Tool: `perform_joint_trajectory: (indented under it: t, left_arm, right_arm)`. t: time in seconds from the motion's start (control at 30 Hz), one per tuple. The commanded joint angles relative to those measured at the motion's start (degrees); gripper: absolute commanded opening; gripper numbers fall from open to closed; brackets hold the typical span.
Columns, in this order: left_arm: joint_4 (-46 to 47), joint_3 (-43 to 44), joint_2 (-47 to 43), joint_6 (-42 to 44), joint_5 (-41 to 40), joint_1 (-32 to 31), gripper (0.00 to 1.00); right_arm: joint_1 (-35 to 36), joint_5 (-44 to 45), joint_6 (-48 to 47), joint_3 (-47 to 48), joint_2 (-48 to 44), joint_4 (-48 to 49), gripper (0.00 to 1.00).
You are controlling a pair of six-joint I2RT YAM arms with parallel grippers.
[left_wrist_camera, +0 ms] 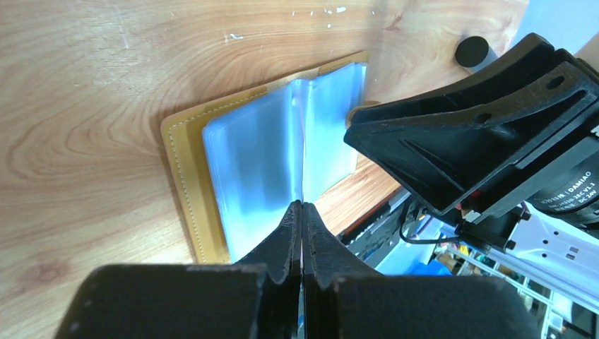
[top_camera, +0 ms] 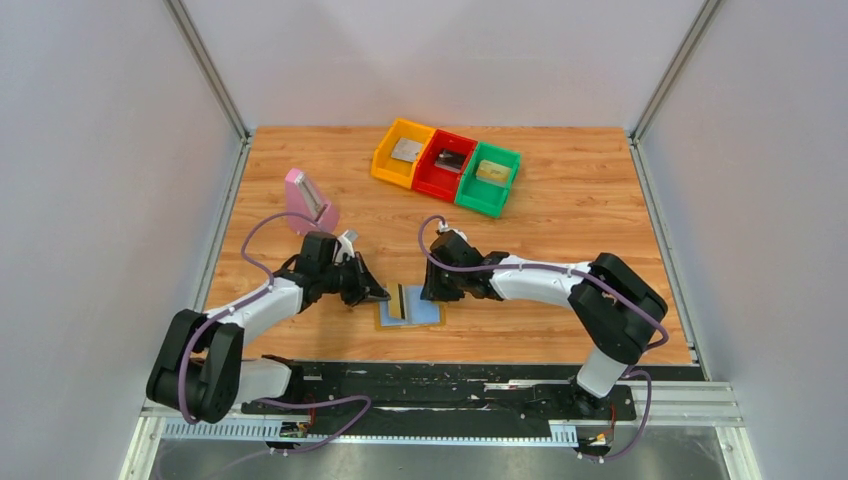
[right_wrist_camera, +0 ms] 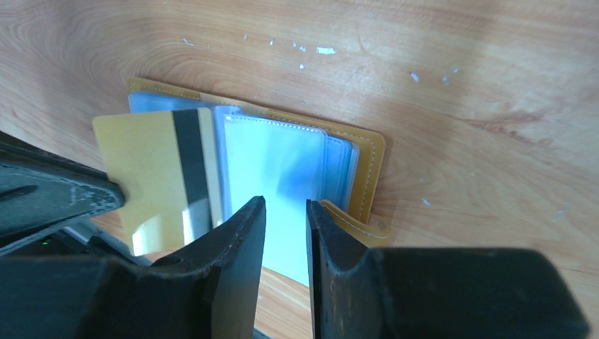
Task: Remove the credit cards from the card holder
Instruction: Remove the credit card from the card holder.
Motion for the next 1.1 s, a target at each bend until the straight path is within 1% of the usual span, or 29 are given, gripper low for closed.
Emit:
perform_joint_trajectory:
  t: [0.0, 0.1, 0.2, 0.27, 0.33, 0.4, 0.43, 0.47, 0.5, 0.6, 0.7, 0.77, 0.83, 0.93, 1.07]
  left_arm:
    - [-6.0, 3.0, -3.3, 1.6, -3.2, 0.5, 0.0]
    - [-8.0, 4.1, -4.5, 1.0, -3.7, 0.5, 0.0]
    - [-8.9, 5.1, -5.9, 0.0, -2.8, 0.6, 0.0]
    - [-9.1, 6.1, -6.8, -1.4, -1.3, 0.6, 0.0]
    - [-8.7, 6.6, -7.9, -3.4, 0.6, 0.6, 0.0]
    - [-8.0, 7.0, -9.1, -5.7, 2.1, 0.6, 0.0]
    - [-7.9, 7.2, -10.0, -6.9, 2.6, 0.6, 0.0]
    - [-7.9, 7.6, -10.4, -7.5, 2.7, 0.6, 0.0]
    - [-7.9, 7.8, -11.2, -8.5, 2.9, 0.6, 0.0]
    - [-7.8, 8.4, -12.4, -10.2, 3.2, 0.7, 0.0]
    - [-6.8, 8.3, -13.0, -12.7, 4.3, 0.6, 0.0]
    - [-5.9, 8.0, -13.3, -14.2, 4.8, 0.6, 0.0]
    - [-4.8, 7.3, -13.6, -15.6, 5.0, 0.6, 0.0]
    - [-4.1, 6.9, -14.2, -17.1, 5.4, 0.6, 0.0]
    - [-3.9, 6.8, -14.9, -17.7, 5.4, 0.6, 0.0]
  right_arm:
    - [-0.2, 5.1, -7.6, 3.3, -4.6, -0.7, 0.3]
    - [-0.1, 5.6, -14.5, 2.7, -7.7, 2.8, 0.31]
    - [0.6, 6.6, -22.1, -1.0, -11.8, 9.4, 0.31]
    - [1.7, 6.2, -28.3, -5.7, -15.6, 17.7, 0.31]
    - [4.1, 4.7, -37.0, -12.3, -19.8, 28.7, 0.3]
    - [7.9, 5.1, -49.0, -19.3, -23.4, 39.8, 0.29]
    - [9.7, 5.2, -56.7, -22.2, -24.6, 44.4, 0.29]
    - [11.1, 5.2, -61.2, -24.0, -25.3, 47.1, 0.29]
    - [12.2, 5.4, -64.1, -24.9, -25.8, 48.0, 0.29]
    - [14.3, 5.7, -69.3, -24.9, -26.0, 46.1, 0.33]
    - [17.4, 7.3, -74.8, -25.9, -25.7, 48.0, 0.4]
    - [19.0, 9.7, -77.7, -25.6, -24.7, 48.8, 0.43]
    - [20.6, 12.5, -80.2, -24.9, -23.1, 49.5, 0.44]
    - [22.2, 14.1, -83.6, -23.9, -20.8, 49.8, 0.44]
    - [23.2, 15.5, -84.8, -22.6, -18.2, 50.1, 0.44]
